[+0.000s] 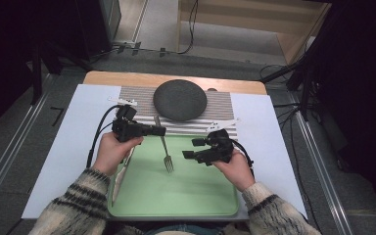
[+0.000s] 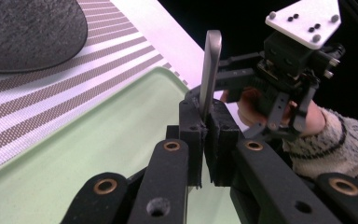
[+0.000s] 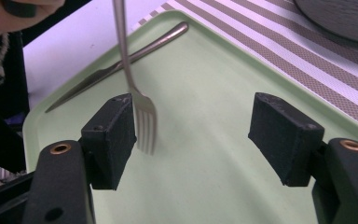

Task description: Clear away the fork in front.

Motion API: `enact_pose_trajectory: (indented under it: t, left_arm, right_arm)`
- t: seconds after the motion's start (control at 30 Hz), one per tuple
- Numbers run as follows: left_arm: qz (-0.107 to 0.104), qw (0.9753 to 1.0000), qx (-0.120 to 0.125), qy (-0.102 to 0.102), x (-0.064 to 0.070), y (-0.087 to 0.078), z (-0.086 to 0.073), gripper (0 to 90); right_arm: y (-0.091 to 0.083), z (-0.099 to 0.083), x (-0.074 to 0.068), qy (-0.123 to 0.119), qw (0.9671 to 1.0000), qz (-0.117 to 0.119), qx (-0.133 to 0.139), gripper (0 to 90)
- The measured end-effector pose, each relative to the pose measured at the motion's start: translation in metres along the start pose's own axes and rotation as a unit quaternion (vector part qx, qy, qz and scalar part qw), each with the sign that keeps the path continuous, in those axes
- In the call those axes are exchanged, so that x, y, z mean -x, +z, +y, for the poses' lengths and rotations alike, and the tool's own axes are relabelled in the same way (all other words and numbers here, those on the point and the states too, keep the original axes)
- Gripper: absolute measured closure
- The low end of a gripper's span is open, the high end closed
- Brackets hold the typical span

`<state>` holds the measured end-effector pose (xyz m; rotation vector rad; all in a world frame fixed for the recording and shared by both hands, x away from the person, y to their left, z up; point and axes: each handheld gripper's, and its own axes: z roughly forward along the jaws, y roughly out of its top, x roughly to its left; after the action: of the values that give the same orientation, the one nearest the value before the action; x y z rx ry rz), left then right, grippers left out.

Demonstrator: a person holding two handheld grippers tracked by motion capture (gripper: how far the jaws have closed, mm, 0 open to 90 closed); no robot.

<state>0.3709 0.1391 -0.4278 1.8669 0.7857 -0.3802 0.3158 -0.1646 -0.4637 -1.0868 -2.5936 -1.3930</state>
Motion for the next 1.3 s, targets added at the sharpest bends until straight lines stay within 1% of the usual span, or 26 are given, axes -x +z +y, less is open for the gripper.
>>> enact_pose_trajectory:
  t: [0.1,0.2,0.27,0.4,0.57,0.77,0.87,0.97,1.07,1.3]
  left_arm:
    - [-0.005,1.0000,-0.002,-0.002,-0.001,-0.003,-0.001,87.4]
    - [-0.009,0.9999,-0.007,0.000,-0.001,-0.006,-0.002,87.4]
    - [-0.011,0.9999,-0.013,0.000,-0.001,-0.007,-0.004,87.4]
    - [-0.014,0.9997,-0.017,-0.001,-0.001,-0.009,-0.006,87.4]
    - [-0.013,0.9997,-0.022,-0.002,-0.002,-0.014,-0.012,87.4]
    - [-0.014,0.9995,-0.028,-0.005,-0.002,-0.021,-0.019,87.4]
    - [-0.017,0.9994,-0.030,-0.004,-0.003,-0.023,-0.021,87.4]
    - [-0.014,0.9993,-0.034,-0.004,-0.003,-0.025,-0.024,87.4]
    - [-0.015,0.9992,-0.036,-0.006,-0.003,-0.028,-0.026,87.3]
    - [-0.023,0.9989,-0.041,-0.008,-0.002,-0.034,-0.032,87.3]
  right_arm:
    - [-0.004,-0.003,0.003,-0.001,1.0000,-0.005,-0.002,29.6]
    - [-0.008,-0.007,0.006,-0.006,0.9999,-0.014,0.003,29.5]
    - [-0.011,-0.010,0.008,-0.001,0.9999,-0.013,0.001,29.5]
    - [-0.016,-0.014,0.011,0.000,0.9999,-0.017,-0.001,29.5]
    - [-0.023,-0.019,0.014,0.002,0.9997,-0.023,0.008,29.0]
    - [-0.031,-0.028,0.019,0.010,0.9995,-0.029,0.011,28.8]
    - [-0.033,-0.031,0.020,0.011,0.9993,-0.033,0.012,28.5]
    - [-0.035,-0.035,0.021,0.011,0.9991,-0.037,0.014,27.8]
    - [-0.037,-0.039,0.021,0.003,0.9988,-0.047,0.016,27.3]
    - [-0.042,-0.048,0.022,0.008,0.9985,-0.051,0.015,27.1]
